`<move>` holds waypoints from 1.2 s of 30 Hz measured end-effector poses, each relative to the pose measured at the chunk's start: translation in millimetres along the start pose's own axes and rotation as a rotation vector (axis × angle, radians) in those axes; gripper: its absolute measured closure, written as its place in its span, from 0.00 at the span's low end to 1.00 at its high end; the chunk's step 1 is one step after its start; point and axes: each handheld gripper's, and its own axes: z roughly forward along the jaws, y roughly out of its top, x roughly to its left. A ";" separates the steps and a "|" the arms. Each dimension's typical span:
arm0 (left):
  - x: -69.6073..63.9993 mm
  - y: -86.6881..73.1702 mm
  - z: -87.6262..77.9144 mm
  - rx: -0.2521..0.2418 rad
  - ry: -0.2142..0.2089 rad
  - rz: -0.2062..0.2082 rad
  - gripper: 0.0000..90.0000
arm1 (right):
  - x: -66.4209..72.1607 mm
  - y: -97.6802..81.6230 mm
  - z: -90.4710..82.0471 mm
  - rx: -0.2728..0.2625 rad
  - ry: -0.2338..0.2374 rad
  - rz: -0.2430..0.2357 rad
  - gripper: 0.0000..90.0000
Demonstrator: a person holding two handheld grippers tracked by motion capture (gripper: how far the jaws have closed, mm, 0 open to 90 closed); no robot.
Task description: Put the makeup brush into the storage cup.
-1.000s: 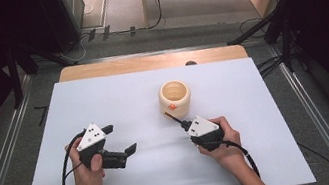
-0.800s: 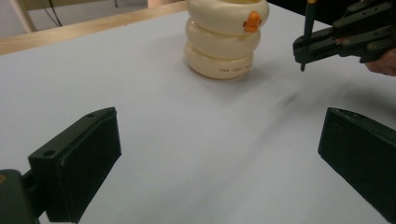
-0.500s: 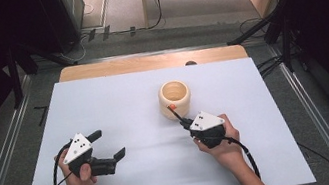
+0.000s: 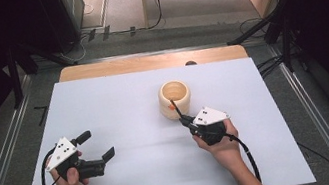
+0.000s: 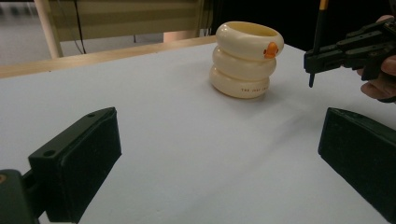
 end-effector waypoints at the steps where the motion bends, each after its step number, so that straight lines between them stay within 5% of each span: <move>1: 1.3 -0.6 -0.1 0.002 -0.003 -0.006 0.00 | -0.8 0.7 -0.3 -0.006 -0.001 0.002 0.95; 17: 6.1 -5.7 -0.7 -0.018 0.001 -0.014 0.00 | -11.2 5.3 -3.2 -0.057 0.004 0.096 0.95; 36: 6.2 -6.7 0.4 -0.011 0.000 -0.009 0.00 | -20.5 26.3 -2.8 -0.081 -0.021 0.093 0.95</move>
